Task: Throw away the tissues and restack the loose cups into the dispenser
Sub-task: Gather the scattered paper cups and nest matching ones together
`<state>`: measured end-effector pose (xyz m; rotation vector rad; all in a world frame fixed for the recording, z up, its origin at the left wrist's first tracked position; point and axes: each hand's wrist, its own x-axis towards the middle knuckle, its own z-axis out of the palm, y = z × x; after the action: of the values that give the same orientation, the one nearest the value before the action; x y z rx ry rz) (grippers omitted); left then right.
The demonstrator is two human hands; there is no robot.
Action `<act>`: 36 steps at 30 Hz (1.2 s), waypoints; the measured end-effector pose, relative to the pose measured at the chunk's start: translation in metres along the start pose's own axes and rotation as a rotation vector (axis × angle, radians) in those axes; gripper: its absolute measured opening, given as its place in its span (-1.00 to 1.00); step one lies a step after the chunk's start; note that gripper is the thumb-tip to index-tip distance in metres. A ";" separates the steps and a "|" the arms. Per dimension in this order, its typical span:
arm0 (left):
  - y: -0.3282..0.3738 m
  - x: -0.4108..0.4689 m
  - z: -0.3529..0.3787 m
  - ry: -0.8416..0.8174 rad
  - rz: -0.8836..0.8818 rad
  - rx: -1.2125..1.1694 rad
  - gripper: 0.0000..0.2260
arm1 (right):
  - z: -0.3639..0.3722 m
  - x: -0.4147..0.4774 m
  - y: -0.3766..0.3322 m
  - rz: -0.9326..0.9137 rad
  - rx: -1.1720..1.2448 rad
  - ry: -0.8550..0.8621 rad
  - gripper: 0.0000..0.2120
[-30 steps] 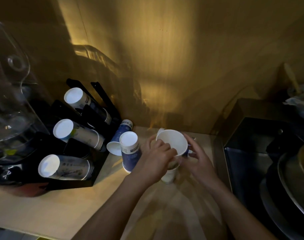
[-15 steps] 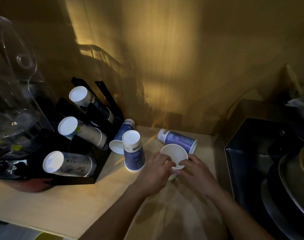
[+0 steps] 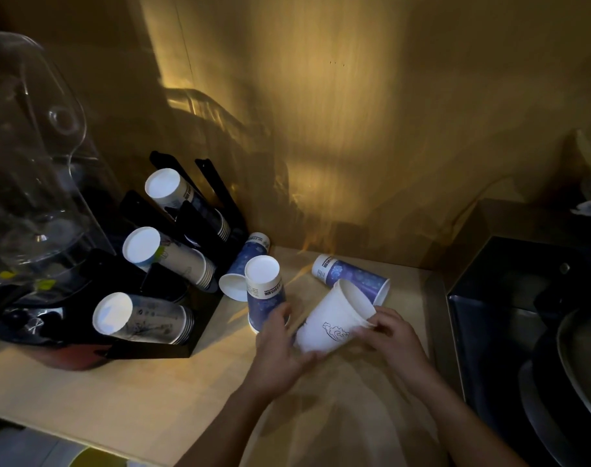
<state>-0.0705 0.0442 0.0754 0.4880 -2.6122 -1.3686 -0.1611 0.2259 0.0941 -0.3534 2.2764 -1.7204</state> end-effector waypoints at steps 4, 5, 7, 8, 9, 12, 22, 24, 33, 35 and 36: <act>0.000 -0.002 0.008 -0.231 -0.087 -0.076 -0.07 | -0.001 -0.001 0.002 0.177 0.215 -0.133 -0.85; 0.000 -0.003 0.009 -0.250 -0.078 -0.044 -0.07 | -0.001 -0.002 0.004 0.233 0.251 -0.141 -0.86; 0.000 -0.004 0.008 -0.200 -0.061 0.003 -0.10 | 0.001 -0.001 0.012 0.361 0.319 -0.136 -0.81; 0.001 -0.005 0.006 -0.151 -0.053 -0.006 -0.13 | 0.002 -0.001 0.017 0.432 0.347 -0.139 -0.74; 0.002 -0.005 0.005 -0.099 -0.037 -0.018 -0.19 | 0.003 -0.002 0.021 0.500 0.368 -0.144 -0.68; 0.010 -0.005 0.003 0.039 0.066 0.024 -0.39 | 0.007 -0.002 0.034 0.664 0.406 -0.185 -0.55; 0.019 0.014 0.025 0.015 0.077 0.060 -0.41 | 0.026 0.006 0.050 0.865 0.291 -0.250 -0.53; 0.018 0.019 0.030 0.011 0.113 0.097 -0.38 | 0.027 0.008 0.051 0.852 0.270 -0.217 -0.56; 0.016 0.032 0.040 -0.029 0.161 0.248 -0.32 | 0.021 0.023 0.052 0.817 0.170 -0.165 -0.80; 0.018 0.034 0.035 -0.045 0.195 0.267 -0.31 | 0.018 0.027 0.050 0.774 0.147 -0.151 -0.82; 0.020 0.034 0.032 -0.064 0.216 0.282 -0.29 | 0.016 0.028 0.047 0.748 0.124 -0.137 -0.82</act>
<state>-0.1152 0.0677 0.0734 0.1880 -2.8255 -0.9723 -0.1833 0.2142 0.0425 0.3587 1.8395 -1.3682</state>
